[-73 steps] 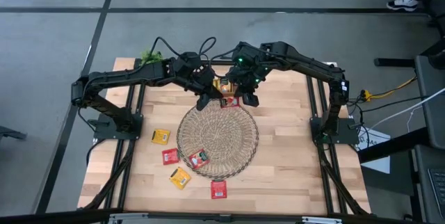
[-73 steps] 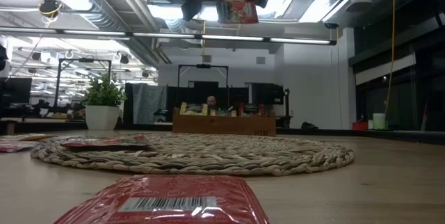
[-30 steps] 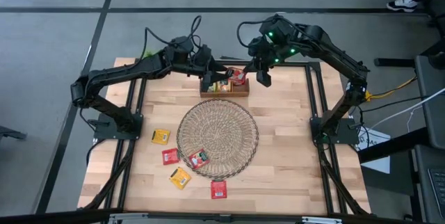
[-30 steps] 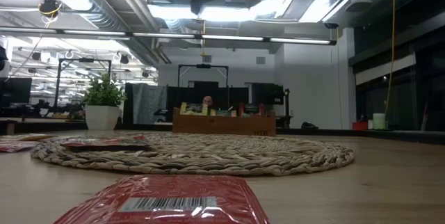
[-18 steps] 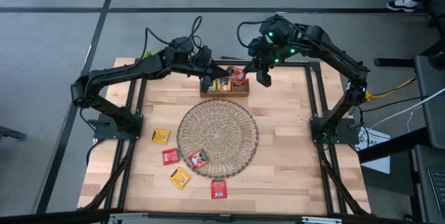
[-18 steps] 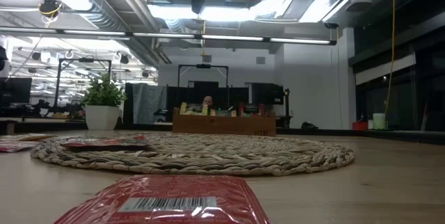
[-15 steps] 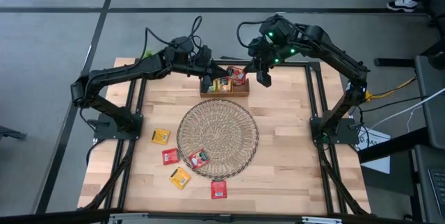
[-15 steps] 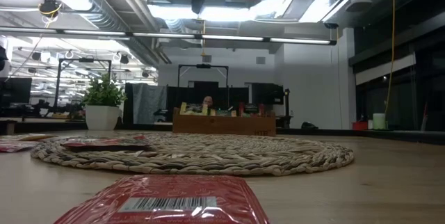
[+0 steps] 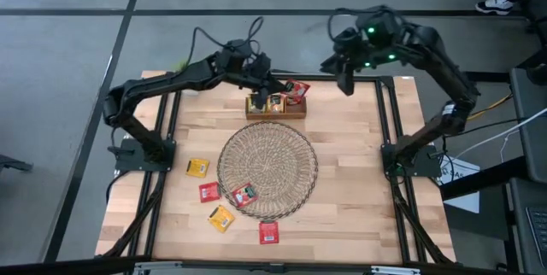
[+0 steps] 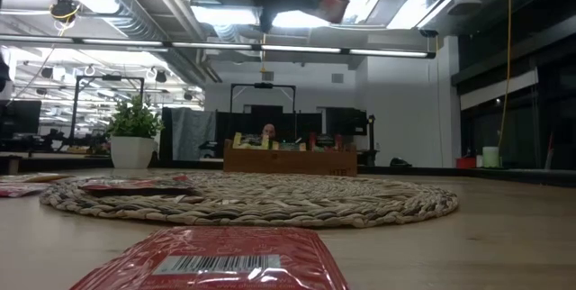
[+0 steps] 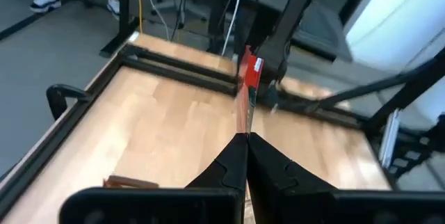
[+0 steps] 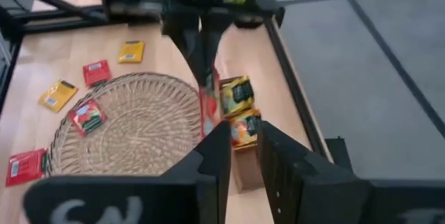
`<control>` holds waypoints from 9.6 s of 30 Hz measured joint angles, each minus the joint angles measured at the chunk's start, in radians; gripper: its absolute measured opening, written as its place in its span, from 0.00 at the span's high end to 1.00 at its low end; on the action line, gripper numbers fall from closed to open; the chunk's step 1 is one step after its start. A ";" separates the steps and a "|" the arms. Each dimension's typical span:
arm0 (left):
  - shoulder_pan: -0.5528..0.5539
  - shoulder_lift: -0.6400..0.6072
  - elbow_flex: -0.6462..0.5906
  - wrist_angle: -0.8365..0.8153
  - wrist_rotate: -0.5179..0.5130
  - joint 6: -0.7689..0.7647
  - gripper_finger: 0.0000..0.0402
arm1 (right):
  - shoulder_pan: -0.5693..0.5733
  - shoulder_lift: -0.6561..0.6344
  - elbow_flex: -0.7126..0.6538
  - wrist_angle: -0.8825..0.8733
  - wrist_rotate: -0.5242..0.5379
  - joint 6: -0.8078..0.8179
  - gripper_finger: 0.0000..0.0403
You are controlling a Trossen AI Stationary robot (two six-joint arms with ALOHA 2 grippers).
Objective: Pick & Place Tea
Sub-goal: Put the red tea bag into the right of the wooden organizer, then put the right red tea bag into the right of the wooden organizer
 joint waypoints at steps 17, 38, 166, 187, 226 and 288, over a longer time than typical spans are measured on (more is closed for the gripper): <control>0.061 0.409 0.483 -0.516 -0.006 0.289 0.99 | -0.007 -0.037 0.000 -0.064 0.015 0.051 0.81; 0.056 0.589 0.576 -0.666 -0.196 0.443 0.99 | -0.007 -0.037 0.000 -0.077 0.015 0.051 0.81; -0.468 -0.518 -0.077 -0.861 -0.384 -0.209 0.43 | 0.338 0.118 -0.454 0.510 -0.145 0.443 0.46; -0.678 -0.569 -0.078 -0.928 -0.499 -0.183 0.46 | 0.534 0.267 -0.454 0.556 -0.127 0.626 0.45; -0.746 -0.035 -0.275 -0.599 -0.439 -0.581 0.44 | 0.521 0.265 -0.454 0.314 -0.065 0.453 0.45; -0.739 0.227 -0.351 -0.351 -0.559 -0.625 0.48 | 0.664 -0.121 -0.453 0.133 0.281 0.313 0.45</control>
